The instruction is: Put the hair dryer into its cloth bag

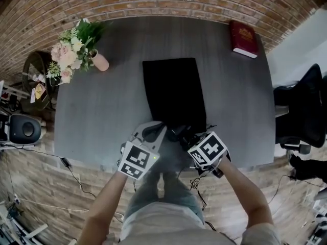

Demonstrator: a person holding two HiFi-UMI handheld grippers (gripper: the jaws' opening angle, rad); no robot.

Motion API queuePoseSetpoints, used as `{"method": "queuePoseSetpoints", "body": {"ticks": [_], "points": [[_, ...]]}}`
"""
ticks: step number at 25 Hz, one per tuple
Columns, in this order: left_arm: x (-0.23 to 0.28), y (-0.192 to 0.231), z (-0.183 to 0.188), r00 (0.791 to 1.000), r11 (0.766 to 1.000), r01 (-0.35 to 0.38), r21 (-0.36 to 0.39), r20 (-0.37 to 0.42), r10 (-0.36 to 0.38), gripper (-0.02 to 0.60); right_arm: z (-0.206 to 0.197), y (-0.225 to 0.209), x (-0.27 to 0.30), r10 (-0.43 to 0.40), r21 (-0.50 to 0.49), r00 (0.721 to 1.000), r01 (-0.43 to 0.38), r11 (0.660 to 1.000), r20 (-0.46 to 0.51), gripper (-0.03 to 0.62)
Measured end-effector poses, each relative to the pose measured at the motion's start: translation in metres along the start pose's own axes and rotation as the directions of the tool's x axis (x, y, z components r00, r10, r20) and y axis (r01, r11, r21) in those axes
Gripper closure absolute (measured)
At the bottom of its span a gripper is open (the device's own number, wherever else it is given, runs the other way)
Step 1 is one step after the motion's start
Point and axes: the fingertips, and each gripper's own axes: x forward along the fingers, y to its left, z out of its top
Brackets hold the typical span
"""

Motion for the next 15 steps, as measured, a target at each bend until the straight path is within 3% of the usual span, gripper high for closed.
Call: {"method": "queuePoseSetpoints", "body": {"ticks": [8,15], "points": [[-0.004,-0.007,0.007,0.999,1.000,0.004,0.005,0.041,-0.004,0.565,0.014,-0.003,0.008,-0.091,0.081,0.996,0.090,0.993,0.005,0.445],[-0.004,-0.014,0.010,0.998,1.000,0.026,0.013,0.050,-0.026,0.565,0.033,-0.014,0.011,-0.121,0.256,0.990,0.097,0.962,0.076,0.441]]}}
